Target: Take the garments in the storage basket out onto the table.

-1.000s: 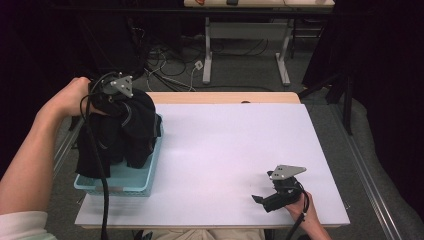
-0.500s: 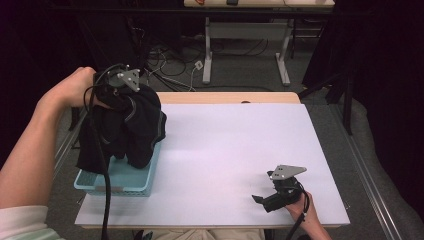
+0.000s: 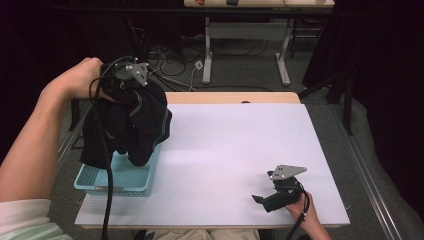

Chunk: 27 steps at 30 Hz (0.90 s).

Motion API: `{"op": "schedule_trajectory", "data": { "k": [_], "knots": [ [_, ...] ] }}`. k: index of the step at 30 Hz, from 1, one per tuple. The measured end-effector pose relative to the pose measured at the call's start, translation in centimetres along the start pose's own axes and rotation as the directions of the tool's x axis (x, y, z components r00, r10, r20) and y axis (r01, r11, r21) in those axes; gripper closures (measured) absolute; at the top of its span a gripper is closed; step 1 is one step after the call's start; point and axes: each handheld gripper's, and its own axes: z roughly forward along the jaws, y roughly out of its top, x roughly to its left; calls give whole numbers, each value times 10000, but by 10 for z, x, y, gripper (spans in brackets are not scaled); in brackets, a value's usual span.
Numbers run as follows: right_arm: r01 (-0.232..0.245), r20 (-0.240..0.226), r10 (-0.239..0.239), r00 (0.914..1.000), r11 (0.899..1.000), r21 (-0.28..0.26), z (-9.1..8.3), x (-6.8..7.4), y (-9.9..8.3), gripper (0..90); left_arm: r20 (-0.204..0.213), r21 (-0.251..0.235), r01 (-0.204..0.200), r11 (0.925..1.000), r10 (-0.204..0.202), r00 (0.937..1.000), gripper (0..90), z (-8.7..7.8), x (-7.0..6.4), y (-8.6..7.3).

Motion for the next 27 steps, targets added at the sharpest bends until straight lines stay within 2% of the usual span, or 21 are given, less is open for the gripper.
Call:
{"op": "schedule_trajectory", "data": {
  "k": [5, 17, 27],
  "knots": [
    [-8, -6, 8, 10000, 10000, -1, 0, 0, 0, 1, 19, -32, -167, 9999, 167, 9999, 686, -6, 1, 12],
    [-49, -48, 49, 10000, 10000, -17, 0, 1, 0, 1, 101, 313, -788, 9964, 785, 9969, 685, -8, 0, 49],
    [20, -14, -20, 10000, 10000, 63, -1, 0, 1, 1, -142, -7, -1170, 9931, 1170, 9930, 684, -11, 0, 75]
  ]
}}
